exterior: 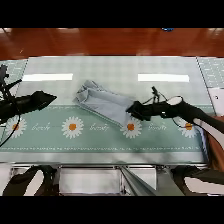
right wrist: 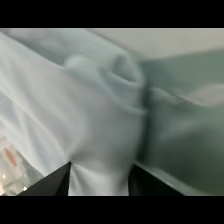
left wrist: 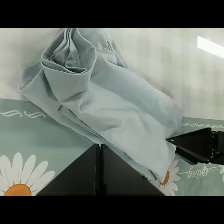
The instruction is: Fold the shirts.
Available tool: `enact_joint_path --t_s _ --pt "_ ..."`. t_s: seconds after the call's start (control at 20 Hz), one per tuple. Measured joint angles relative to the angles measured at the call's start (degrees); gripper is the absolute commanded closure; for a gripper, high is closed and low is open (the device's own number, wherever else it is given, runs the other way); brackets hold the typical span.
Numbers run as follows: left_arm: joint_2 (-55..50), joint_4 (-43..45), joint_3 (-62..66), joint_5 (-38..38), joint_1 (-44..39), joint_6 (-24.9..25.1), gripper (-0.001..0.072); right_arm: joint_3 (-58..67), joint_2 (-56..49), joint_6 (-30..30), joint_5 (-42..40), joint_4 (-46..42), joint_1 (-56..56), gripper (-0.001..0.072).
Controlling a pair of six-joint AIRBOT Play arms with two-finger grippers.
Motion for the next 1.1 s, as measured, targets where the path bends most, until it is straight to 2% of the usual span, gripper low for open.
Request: enact_joint_path --t_s 0.05,0.1,0.4,0.5,0.8,1.1 --pt "-0.04 0.00 -0.02 0.00 -0.11 0.00 0.0687 1.84 -1.73 -0.37 0.66 0.59 0.94 0.0446" --pt "-0.07 0.00 -0.02 0.09 -0.17 0.00 0.0687 3.78 -3.26 -0.70 0.57 0.79 1.84 0.0670" --pt "-0.28 0.00 -0.07 0.31 -0.31 0.00 0.0687 17.29 -6.40 -3.08 6.71 0.00 4.31 0.0683" --pt "-0.46 0.00 -0.11 0.48 -0.31 0.00 0.0687 24.87 -6.40 -1.22 9.49 -4.42 4.52 0.0683" --pt "-1.36 0.00 -0.11 0.81 -0.44 0.00 0.0687 50.73 -6.40 9.33 19.10 -21.00 3.69 0.0683" --pt "-1.70 0.00 -0.11 0.81 -0.44 1.11 0.0687 66.71 -4.07 14.95 30.82 -27.74 -7.04 0.0683"
